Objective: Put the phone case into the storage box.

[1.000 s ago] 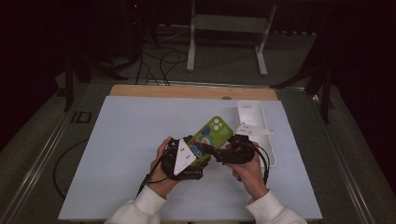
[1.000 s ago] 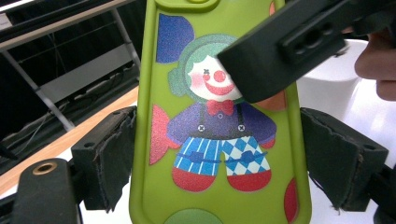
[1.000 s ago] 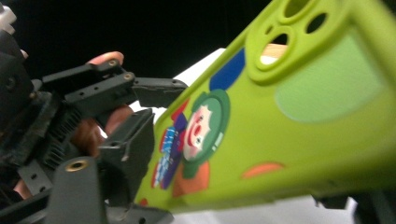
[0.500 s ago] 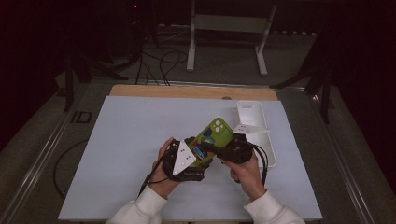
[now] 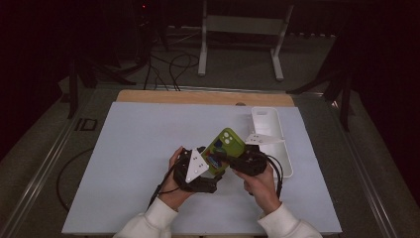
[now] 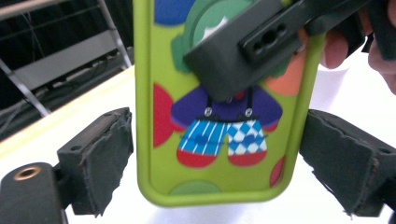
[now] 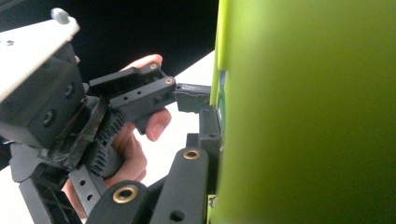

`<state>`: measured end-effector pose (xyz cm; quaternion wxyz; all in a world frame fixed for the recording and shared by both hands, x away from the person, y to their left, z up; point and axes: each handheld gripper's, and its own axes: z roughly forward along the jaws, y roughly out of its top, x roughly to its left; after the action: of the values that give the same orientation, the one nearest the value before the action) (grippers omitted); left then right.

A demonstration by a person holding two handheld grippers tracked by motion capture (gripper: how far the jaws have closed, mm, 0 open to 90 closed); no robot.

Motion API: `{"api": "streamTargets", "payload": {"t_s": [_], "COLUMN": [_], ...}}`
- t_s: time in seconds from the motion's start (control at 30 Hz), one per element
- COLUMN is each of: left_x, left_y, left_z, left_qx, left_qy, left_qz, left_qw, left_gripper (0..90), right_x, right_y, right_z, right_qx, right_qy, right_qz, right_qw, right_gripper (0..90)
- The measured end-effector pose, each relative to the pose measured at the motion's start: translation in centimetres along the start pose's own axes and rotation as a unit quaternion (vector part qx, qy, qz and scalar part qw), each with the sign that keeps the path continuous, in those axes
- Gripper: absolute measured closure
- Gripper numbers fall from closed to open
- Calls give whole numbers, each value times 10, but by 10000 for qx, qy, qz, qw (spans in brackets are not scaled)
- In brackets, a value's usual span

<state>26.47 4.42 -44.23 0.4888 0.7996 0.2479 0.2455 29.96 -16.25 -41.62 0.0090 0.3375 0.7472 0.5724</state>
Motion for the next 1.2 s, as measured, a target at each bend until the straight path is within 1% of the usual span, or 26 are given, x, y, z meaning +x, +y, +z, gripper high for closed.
{"api": "streamTargets", "payload": {"t_s": [0.13, 0.23, 0.37, 0.5, 0.57, 0.77, 0.9, 1.07, 1.1, 1.2], "left_x": [4, 7, 11, 17, 19, 24, 27, 31, 31, 34], "left_y": [0, 1, 2, 3, 3, 3, 3, 1, 1, 1], "left_z": [-1, -3, -7, -10, -12, -16, -17, -19, -19, -20], "left_qx": [-18, -14, 8, 34, 52, 75, 143, 137, 137, 141], "left_qy": [-51, -156, -221, -373, -483, -618, -669, -796, -796, -883], "left_qz": [-145, -215, -294, -440, -486, -551, -616, -699, -699, -767], "left_qw": [9999, 9996, 9993, 9983, 9976, 9965, 9958, 9943, 9943, 9930], "left_gripper": [74, 61, 38, 28, 24, 26, 25, 27, 27, 29], "right_x": [-1, -1, -1, -1, -1, -2, -2, -1, -1, 0], "right_y": [0, 0, -1, -1, -2, -2, -2, -2, -2, -2], "right_z": [-1, -1, -2, -2, -2, -4, -5, -6, -6, -7], "right_qx": [9, 8, 27, 33, 45, 63, 59, 68, 68, 69], "right_qy": [-15, -18, -10, -9, -10, -3, 20, 55, 55, 95], "right_qz": [-47, -77, -118, -159, -144, -233, -287, -343, -343, -391], "right_qw": [10000, 10000, 9999, 9999, 9999, 9997, 9996, 9994, 9994, 9992], "right_gripper": [886, 886, 885, 885, 885, 885, 884, 884, 884, 883]}}
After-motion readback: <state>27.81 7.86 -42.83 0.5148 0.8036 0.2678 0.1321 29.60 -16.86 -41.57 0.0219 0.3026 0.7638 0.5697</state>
